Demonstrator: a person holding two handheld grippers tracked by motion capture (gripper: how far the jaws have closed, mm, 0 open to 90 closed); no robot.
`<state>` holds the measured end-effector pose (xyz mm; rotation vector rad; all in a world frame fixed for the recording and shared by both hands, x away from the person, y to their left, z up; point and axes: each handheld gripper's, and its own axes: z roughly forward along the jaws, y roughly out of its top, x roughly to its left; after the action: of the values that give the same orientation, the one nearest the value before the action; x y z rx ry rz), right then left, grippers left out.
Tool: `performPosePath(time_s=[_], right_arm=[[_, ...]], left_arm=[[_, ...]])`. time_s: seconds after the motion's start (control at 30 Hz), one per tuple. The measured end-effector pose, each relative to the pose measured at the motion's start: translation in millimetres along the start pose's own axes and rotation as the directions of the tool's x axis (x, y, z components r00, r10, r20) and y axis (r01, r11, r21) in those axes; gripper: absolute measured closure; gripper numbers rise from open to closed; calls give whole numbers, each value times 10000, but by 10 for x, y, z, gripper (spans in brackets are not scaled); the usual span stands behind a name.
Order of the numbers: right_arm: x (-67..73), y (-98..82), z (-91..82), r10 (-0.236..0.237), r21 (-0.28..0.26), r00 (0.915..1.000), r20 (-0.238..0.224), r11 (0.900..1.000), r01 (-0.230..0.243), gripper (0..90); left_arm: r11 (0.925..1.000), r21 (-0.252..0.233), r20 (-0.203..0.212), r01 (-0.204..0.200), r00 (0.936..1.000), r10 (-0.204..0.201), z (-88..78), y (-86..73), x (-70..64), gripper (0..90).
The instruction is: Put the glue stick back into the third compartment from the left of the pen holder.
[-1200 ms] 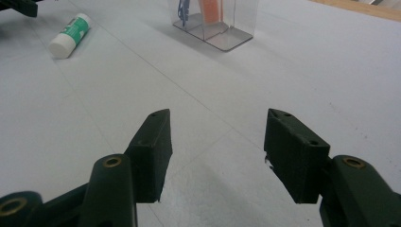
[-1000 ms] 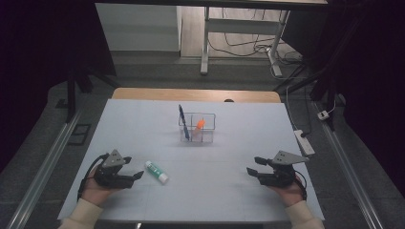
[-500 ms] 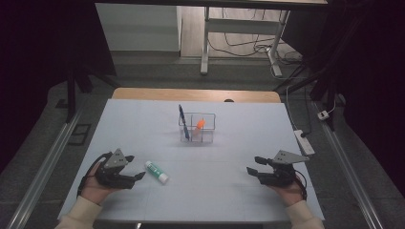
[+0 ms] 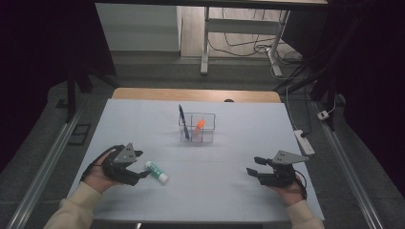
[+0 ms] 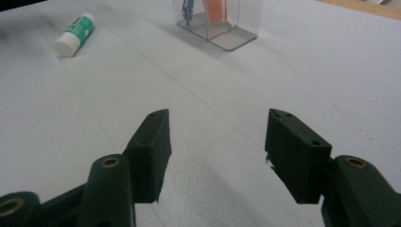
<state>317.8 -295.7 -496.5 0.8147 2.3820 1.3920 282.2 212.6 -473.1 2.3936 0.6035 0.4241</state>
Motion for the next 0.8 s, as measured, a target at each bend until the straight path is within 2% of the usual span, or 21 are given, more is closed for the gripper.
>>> performPosePath(time_s=[0.27,0.4,0.5,0.6,0.73,0.8], right_arm=[[1,-3,8,-27,67,10000,-30,10000,28,405],[2,-5,11,-47,106,10000,-78,9999,48,404],[12,-3,16,-129,168,9999,-90,9998,131,402],[15,-5,25,-168,234,9998,-104,9996,170,401],[19,-7,32,-163,222,9998,-114,9996,166,401],[15,-8,33,-164,229,9998,-108,9996,167,401]], left_arm=[[9967,484,364,-656,9973,639,40,95,97,255],[9936,577,579,-972,9939,939,60,142,106,256],[9874,771,763,-1379,9883,1321,79,183,86,257],[9832,881,906,-1601,9842,1522,99,216,84,258],[9812,963,1080,-1672,9817,1567,129,226,108,260],[9778,1107,1142,-1781,9796,1655,150,227,124,264]])
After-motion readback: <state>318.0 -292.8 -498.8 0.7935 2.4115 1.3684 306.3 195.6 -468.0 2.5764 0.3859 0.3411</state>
